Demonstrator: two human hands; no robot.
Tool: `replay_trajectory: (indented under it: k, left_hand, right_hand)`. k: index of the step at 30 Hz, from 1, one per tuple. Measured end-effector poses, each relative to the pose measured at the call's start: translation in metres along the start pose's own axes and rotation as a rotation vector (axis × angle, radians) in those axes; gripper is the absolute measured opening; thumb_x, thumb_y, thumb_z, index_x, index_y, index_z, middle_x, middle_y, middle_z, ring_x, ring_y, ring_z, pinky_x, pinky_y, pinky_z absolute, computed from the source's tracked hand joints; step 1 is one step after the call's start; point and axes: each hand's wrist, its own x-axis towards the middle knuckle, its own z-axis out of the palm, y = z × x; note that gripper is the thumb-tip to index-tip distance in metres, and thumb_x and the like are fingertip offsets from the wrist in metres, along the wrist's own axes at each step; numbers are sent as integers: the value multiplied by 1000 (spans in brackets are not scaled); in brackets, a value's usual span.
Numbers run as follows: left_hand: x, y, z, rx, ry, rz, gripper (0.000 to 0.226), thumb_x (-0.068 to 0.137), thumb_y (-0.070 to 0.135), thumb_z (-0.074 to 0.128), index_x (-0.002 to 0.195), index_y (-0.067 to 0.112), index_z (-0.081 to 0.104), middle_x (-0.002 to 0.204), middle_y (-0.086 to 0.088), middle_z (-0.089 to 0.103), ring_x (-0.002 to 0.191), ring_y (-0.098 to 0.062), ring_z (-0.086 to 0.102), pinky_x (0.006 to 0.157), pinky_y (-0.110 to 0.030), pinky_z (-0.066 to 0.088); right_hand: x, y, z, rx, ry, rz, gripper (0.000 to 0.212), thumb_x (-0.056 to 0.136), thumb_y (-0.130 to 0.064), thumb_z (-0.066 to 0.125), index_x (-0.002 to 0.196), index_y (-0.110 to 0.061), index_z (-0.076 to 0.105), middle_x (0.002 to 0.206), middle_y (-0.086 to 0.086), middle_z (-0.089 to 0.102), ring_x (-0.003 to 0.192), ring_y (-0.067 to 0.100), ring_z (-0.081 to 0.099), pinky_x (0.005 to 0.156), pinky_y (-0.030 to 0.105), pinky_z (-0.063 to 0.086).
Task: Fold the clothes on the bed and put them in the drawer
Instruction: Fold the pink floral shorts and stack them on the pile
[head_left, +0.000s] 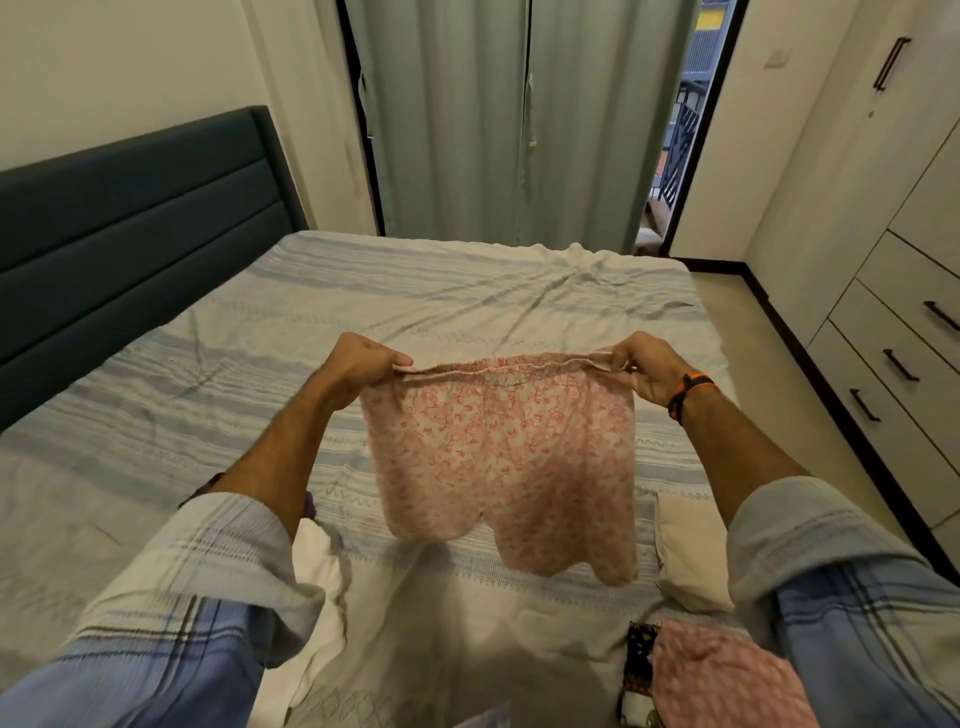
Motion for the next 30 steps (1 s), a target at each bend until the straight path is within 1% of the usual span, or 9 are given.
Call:
replay_trajectory:
  k: [4, 7, 10, 13, 16, 20, 24, 27, 30]
  left_hand:
    - [-2, -3, 5, 139, 59, 76, 23, 76, -8, 72, 95, 3, 76, 97, -11, 72, 93, -20, 64, 84, -31, 55]
    - [-9, 0, 12, 245, 140, 139, 27, 71, -6, 78, 96, 4, 76, 95, -8, 69, 85, -18, 63, 83, -29, 55]
    - [-10, -1, 15, 326, 224, 276, 22, 76, -2, 78, 96, 6, 76, 96, -10, 73, 83, -16, 63, 81, -20, 48]
    - [-10, -5, 12, 380, 260, 374, 14, 80, 19, 80, 89, 9, 76, 80, -6, 71, 75, -16, 62, 69, -22, 43]
    - [-9, -10, 9, 378, 284, 358, 19, 85, 34, 74, 82, 16, 73, 65, 1, 62, 68, -17, 59, 61, -24, 36]
    - [-7, -15, 8, 447, 344, 311, 31, 87, 49, 67, 96, 21, 76, 80, -3, 72, 79, -23, 65, 68, -29, 51]
    - [-6, -18, 6, 541, 392, 304, 53, 77, 68, 50, 88, 24, 77, 70, 0, 70, 81, -29, 63, 74, -40, 56]
    - [-4, -17, 6, 575, 428, 314, 45, 76, 63, 62, 86, 21, 77, 95, 4, 68, 101, -29, 55, 88, -41, 46]
    - [-3, -15, 7, 396, 358, 300, 34, 77, 46, 77, 95, 17, 76, 110, 6, 64, 112, -22, 51, 93, -36, 41]
  right_hand:
    - [1, 5, 4, -369, 18, -133, 42, 66, 31, 51, 100, 14, 70, 111, 26, 69, 102, 37, 68, 82, 42, 60]
    - [2, 9, 9, -599, 121, -281, 27, 76, 12, 73, 100, 2, 75, 103, 20, 73, 92, 29, 68, 78, 37, 58]
    - [-4, 9, 13, -744, 222, -351, 33, 68, -11, 90, 97, -4, 78, 92, 8, 73, 88, 19, 66, 81, 30, 55]
    - [-12, 9, 14, -739, 258, -470, 30, 69, -23, 91, 91, -6, 79, 79, 4, 69, 76, 12, 63, 70, 20, 47]
    - [-11, 10, 12, -779, 252, -510, 23, 75, -28, 86, 75, -8, 76, 66, 5, 64, 60, 10, 54, 50, 12, 38]
    - [-8, 12, 13, -800, 287, -476, 32, 76, -36, 81, 61, -12, 67, 56, 4, 60, 60, 21, 54, 56, 31, 43]
    - [-9, 10, 18, -765, 260, -498, 35, 73, -34, 81, 73, -1, 71, 72, 14, 70, 70, 31, 64, 67, 41, 53]
    - [-8, 11, 13, -546, 126, -423, 40, 70, -37, 81, 58, -11, 53, 61, 12, 50, 56, 26, 46, 59, 38, 41]
    - [-10, 14, 10, -391, -14, -394, 38, 85, -21, 75, 62, -10, 48, 61, 9, 44, 55, 21, 42, 57, 30, 39]
